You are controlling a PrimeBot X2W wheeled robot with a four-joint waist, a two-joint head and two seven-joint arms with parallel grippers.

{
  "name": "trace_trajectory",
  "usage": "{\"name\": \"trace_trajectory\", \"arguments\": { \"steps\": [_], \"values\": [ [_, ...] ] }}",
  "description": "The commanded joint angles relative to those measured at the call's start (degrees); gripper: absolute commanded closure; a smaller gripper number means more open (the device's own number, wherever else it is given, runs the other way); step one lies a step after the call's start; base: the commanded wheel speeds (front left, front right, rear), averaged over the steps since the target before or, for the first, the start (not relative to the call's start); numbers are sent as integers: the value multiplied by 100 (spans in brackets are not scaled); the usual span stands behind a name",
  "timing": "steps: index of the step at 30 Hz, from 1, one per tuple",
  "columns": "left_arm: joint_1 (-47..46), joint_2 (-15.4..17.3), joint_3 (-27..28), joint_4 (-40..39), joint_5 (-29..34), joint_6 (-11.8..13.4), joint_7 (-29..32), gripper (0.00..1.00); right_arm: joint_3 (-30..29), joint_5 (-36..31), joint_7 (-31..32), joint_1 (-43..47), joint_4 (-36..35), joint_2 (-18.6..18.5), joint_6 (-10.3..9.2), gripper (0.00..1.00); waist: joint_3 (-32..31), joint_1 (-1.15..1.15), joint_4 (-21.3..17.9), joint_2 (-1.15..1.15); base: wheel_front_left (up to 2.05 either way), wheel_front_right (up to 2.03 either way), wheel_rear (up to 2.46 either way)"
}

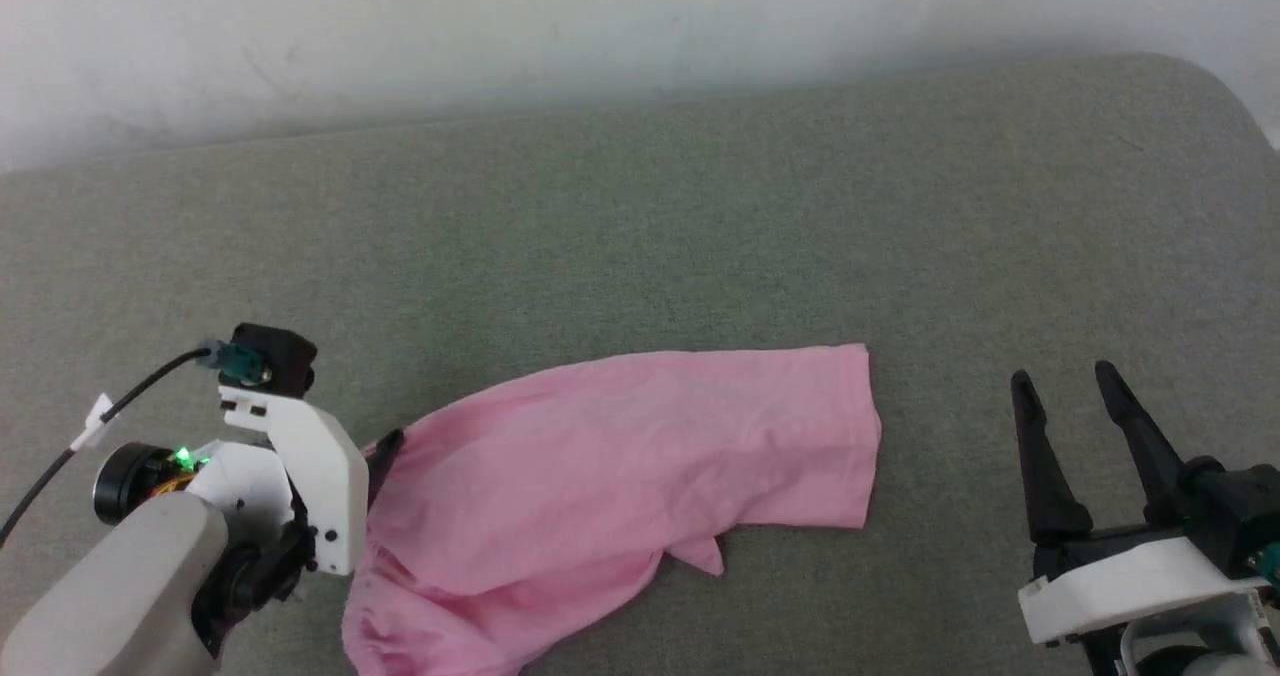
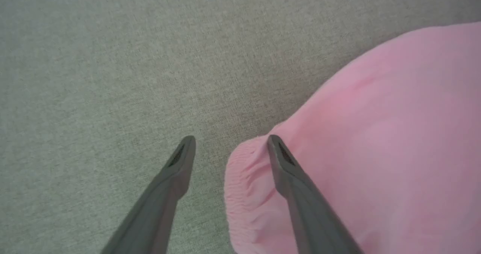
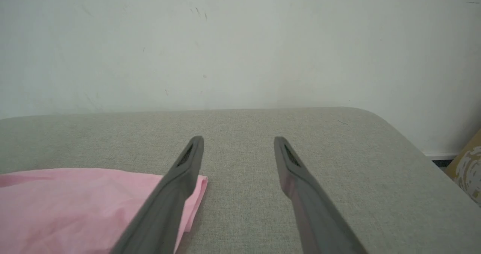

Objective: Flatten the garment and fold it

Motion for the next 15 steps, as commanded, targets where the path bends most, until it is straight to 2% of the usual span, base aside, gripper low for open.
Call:
{"name": "trace_trajectory", "arguments": {
  "steps": [1, 5, 8, 9, 10, 11, 15],
  "values": [
    [-141, 0, -117, 193, -69, -133, 253, 0, -8, 55, -66, -115, 71, 0, -5, 0, 279, -1, -275, 0, 0, 0, 0],
    [-225, -64, -335, 531, -113, -278, 646, 0, -11, 90, -153, -189, 215, 1, -5, 0, 379, -1, -386, 0, 0, 0, 0],
    [-186, -132, -445, 650, -189, -281, 893, 0, -8, 102, -184, -225, 281, 2, -5, 0, 391, -1, -416, 0, 0, 0, 0],
    [-169, -149, -510, 680, -201, -284, 1012, 19, -8, 108, -194, -242, 306, 2, -5, 0, 394, -1, -426, 0, 0, 0, 0],
    [-158, -169, -577, 692, -195, -294, 1100, 55, -13, 114, -203, -260, 330, -1, -5, 0, 396, -1, -431, 0, 0, 0, 0],
    [-134, -206, -625, 699, -220, -305, 1174, 100, -17, 123, -208, -289, 355, -10, -5, 0, 393, -1, -434, 0, 0, 0, 0],
    [-92, -317, -739, 687, -204, -355, 1184, 100, 18, 269, -165, -493, 516, -123, -5, 0, 316, -1, -393, 0, 0, 0, 0]
  ]
}}
